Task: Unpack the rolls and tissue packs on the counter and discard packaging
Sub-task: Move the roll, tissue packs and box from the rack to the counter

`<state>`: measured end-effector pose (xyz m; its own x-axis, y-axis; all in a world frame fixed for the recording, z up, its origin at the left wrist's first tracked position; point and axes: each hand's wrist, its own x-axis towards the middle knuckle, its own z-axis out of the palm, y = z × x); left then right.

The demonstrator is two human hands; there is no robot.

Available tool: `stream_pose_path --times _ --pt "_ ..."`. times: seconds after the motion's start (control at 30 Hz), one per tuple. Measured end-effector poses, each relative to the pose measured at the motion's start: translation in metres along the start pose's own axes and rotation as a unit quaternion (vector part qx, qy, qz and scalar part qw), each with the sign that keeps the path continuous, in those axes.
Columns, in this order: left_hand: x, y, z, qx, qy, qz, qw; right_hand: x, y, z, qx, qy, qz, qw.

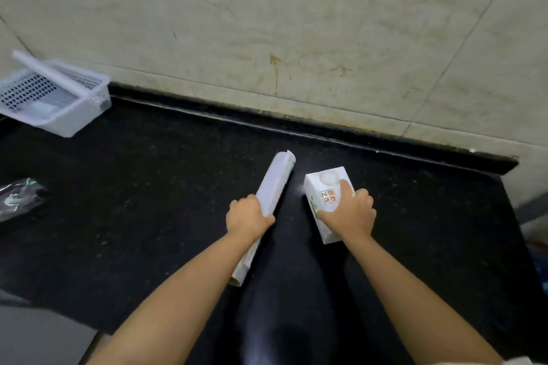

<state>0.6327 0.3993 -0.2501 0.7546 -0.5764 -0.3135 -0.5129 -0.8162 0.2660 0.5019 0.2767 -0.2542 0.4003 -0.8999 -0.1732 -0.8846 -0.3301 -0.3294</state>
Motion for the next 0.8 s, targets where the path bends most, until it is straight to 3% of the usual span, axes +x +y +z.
stream_pose_path --times 0.27,0.43,0.6,0.8 --pt "0.032 -0.007 0.018 0.042 -0.033 0.051 0.997 -0.002 -0.01 0.023 -0.026 0.024 0.039 0.999" --pt "0.027 -0.003 0.012 0.139 0.019 0.127 0.982 -0.025 -0.005 0.01 -0.039 0.024 0.045 0.998" --pt "0.001 0.045 0.001 0.211 0.026 0.301 0.93 -0.065 0.029 -0.034 -0.035 0.072 0.135 0.988" --pt "-0.098 0.153 -0.008 0.222 0.018 0.543 0.81 -0.14 0.097 -0.112 -0.027 0.168 0.238 0.956"
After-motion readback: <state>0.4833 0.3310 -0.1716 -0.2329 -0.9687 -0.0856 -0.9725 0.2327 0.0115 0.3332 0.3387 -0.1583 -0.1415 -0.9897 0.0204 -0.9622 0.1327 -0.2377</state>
